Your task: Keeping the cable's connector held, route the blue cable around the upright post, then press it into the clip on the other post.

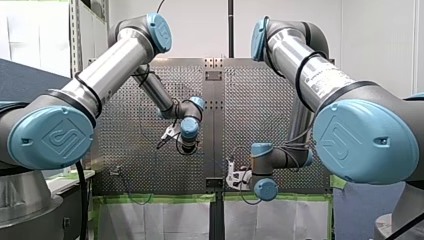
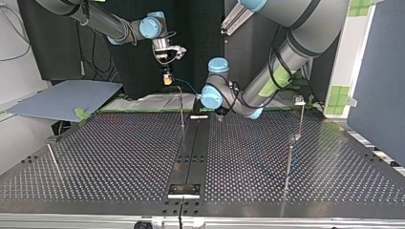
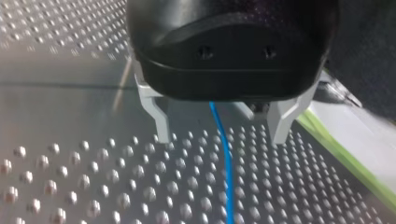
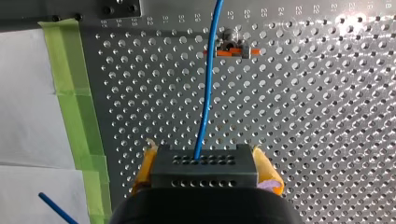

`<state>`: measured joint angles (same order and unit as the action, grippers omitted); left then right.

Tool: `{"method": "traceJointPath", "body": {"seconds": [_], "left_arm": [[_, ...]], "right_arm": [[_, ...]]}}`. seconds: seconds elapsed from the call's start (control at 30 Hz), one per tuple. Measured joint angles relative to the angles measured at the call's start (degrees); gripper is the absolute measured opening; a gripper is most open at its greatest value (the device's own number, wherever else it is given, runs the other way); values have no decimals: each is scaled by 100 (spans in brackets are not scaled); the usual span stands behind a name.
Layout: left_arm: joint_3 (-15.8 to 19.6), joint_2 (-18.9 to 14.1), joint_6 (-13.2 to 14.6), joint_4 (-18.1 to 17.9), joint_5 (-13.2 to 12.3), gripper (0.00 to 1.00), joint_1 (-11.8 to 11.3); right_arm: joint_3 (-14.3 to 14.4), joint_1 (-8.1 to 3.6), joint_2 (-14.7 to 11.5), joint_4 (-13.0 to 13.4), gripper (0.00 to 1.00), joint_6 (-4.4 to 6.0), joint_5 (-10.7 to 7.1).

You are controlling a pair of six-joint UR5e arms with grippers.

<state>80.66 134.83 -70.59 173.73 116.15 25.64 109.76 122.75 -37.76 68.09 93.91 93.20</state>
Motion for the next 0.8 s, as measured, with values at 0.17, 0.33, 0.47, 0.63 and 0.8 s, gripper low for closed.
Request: {"method": "traceJointPath", "body": {"seconds": [0.17, 0.33, 0.47, 0.63, 0.8], "left_arm": [[0, 7, -102, 105, -229, 100, 93], [0, 141, -155, 294, -437, 100, 207], [0, 233, -174, 370, -560, 100, 285], [0, 258, -308, 424, -787, 100, 362], [0, 262, -459, 466, -1026, 100, 434]], "right_arm": [[-1, 12, 0, -43, 0, -8, -40], [-1, 37, 0, -82, 0, -21, -46], [-1, 59, 0, -90, 0, -27, -47], [-2, 67, 0, -88, 0, -23, -47], [-2, 69, 0, -77, 0, -11, -47]]}}
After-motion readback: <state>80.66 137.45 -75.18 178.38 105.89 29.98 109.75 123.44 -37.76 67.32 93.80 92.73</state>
